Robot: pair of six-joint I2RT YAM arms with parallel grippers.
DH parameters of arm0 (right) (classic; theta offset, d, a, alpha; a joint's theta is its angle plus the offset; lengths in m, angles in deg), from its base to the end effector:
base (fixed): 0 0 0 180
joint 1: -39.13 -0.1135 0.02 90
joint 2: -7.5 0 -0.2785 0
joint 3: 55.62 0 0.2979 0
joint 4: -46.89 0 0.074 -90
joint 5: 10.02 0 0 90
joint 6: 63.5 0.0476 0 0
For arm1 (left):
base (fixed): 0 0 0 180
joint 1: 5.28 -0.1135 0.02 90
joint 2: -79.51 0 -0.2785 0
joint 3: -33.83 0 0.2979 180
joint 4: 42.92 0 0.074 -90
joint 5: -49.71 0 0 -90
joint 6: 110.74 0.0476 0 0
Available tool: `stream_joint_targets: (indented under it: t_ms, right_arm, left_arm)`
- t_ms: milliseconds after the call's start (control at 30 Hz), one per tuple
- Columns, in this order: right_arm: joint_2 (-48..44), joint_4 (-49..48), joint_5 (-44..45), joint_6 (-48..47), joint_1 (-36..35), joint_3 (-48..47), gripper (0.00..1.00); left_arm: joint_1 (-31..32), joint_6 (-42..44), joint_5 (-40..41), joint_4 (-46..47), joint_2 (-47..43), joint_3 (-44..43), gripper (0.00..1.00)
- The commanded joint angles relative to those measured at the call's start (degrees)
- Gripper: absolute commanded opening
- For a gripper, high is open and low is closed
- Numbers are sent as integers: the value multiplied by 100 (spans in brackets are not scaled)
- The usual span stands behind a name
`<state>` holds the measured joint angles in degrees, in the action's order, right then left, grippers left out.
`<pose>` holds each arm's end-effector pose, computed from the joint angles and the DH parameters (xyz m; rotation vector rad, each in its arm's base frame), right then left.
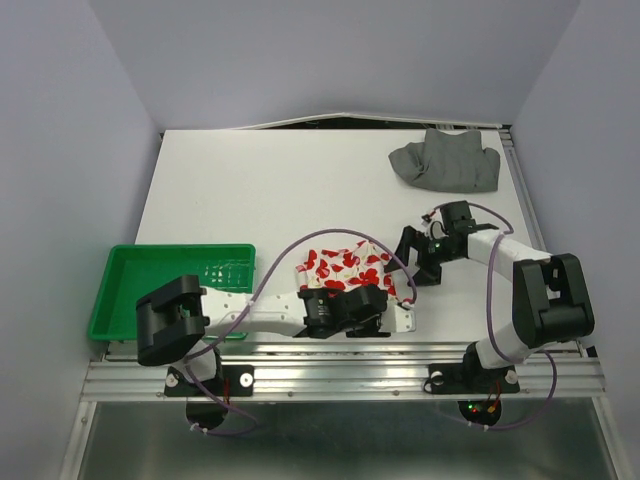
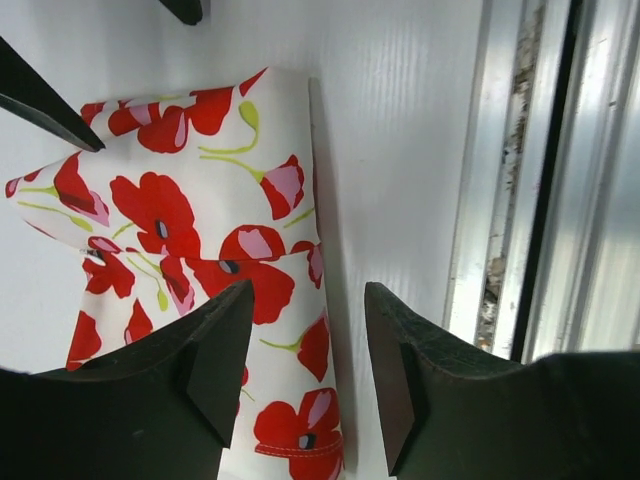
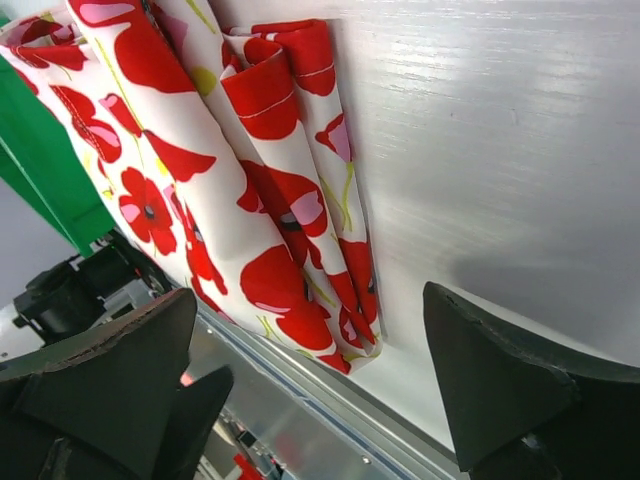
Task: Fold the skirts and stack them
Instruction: Fold the skirt, then neatly place the folded skirt to the corner
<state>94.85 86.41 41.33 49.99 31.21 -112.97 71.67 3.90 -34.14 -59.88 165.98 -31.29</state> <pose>0.2970 0.0713 0.1386 0.2027 2.7868 1.0777 0.0898 -0.3647 0.2078 1.7147 1.4746 -0.3737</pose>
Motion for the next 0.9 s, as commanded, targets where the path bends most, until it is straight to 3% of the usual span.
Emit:
stream_joint_targets:
  t_ms: [0,300,333,367,467,567,767,867]
  right_arm:
    - [-78,-223,-28,323,63,100,100]
    - [-104,-469,-309,552,63,354,100]
    - [-87,-487,-353,552,63,381,100]
    - [-78,-496,-388,543,63,390,100]
    - [-104,-496,-424,482,63,390,100]
    - [-131,-549,-397,464,63,451,100]
    - [1,-628,-634,359,63,496,100]
    - [63,-602,-748,288,63,452,100]
  left_arm:
    - [92,409,641,208,404,-231,59]
    - [92,507,984,666,1178,-188,58]
    - [84,489,967,684,1231,-196,55]
    - [57,463,941,693,1275,-196,45]
    - [-48,261,617,675,1258,-161,28]
    - [-267,85,274,614,1126,-144,16]
    - [-759,6,-377,596,783,-108,1]
    - [-1067,-56,-990,587,634,-144,0]
